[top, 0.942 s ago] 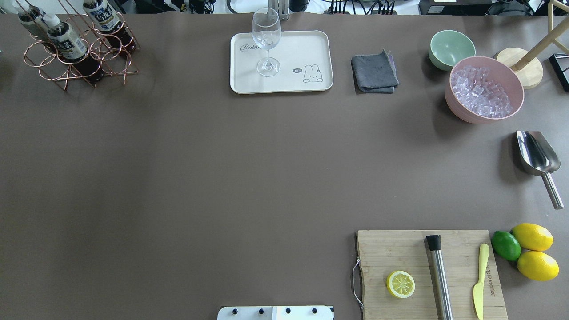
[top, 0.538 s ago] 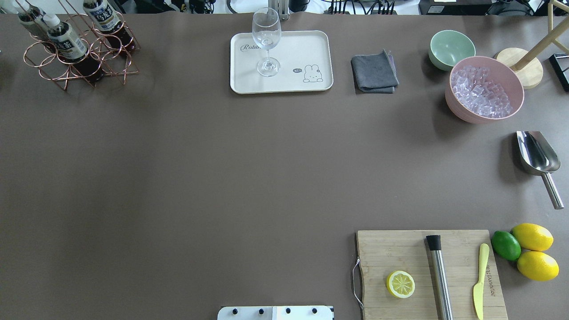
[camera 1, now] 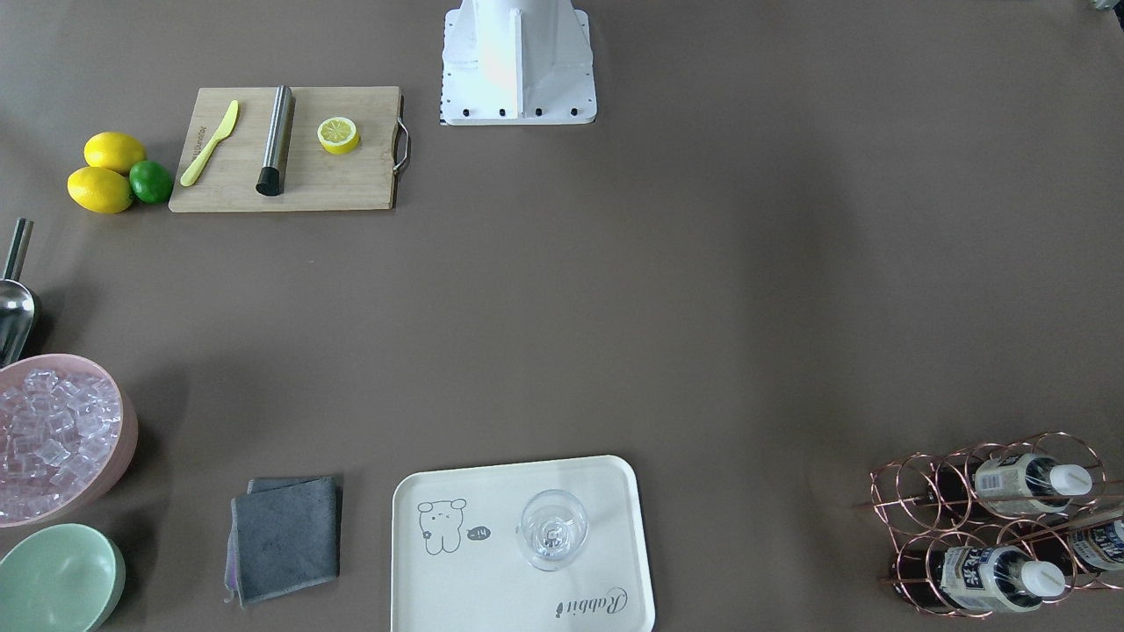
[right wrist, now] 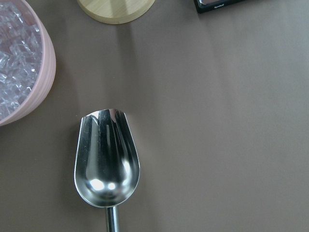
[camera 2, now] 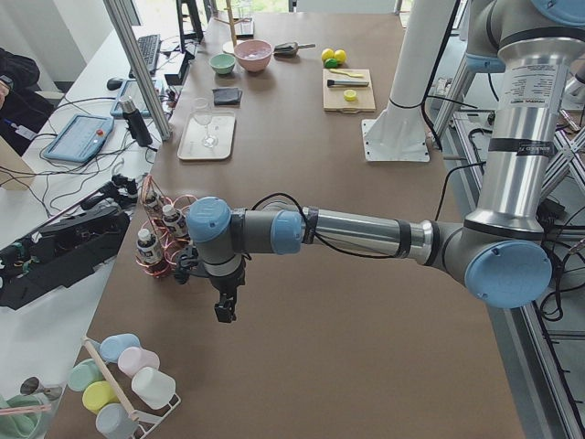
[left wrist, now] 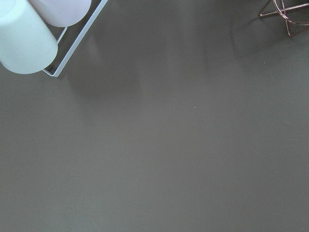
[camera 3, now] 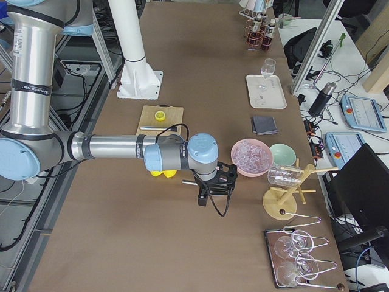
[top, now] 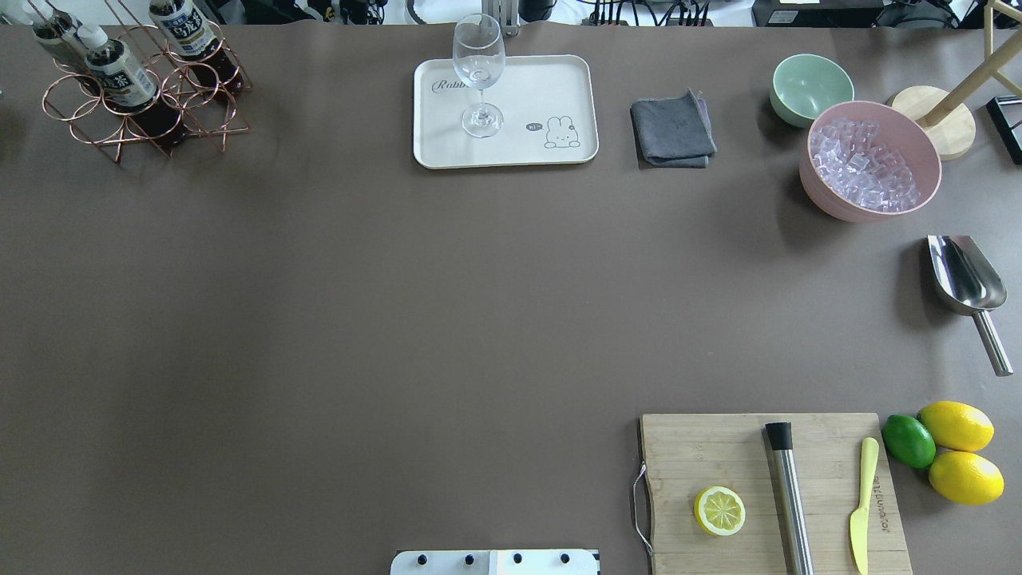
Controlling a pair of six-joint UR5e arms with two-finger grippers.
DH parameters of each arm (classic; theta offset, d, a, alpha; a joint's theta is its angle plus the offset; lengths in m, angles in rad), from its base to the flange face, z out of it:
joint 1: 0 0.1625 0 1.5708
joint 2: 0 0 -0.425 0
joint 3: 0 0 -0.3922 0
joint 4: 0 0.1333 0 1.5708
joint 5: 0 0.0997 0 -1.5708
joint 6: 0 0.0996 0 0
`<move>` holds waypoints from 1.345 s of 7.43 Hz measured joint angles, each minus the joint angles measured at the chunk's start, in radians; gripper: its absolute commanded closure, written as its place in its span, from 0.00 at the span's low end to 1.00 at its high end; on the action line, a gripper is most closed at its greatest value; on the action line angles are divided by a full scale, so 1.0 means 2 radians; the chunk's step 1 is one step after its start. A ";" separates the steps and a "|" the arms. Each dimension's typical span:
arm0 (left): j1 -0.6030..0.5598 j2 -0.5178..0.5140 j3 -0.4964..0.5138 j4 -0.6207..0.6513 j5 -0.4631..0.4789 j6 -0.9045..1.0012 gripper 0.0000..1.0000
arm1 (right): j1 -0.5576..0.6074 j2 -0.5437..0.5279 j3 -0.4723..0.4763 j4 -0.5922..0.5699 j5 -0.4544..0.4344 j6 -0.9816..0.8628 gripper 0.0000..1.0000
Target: Take tea from basket to plate
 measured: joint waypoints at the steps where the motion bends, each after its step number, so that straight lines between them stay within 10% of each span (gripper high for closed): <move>1: 0.001 -0.005 -0.004 0.001 0.012 0.001 0.01 | -0.009 0.000 0.014 -0.004 0.000 0.014 0.00; 10: 0.029 -0.200 0.081 -0.004 0.032 0.405 0.01 | -0.096 0.083 0.098 -0.116 -0.006 0.143 0.00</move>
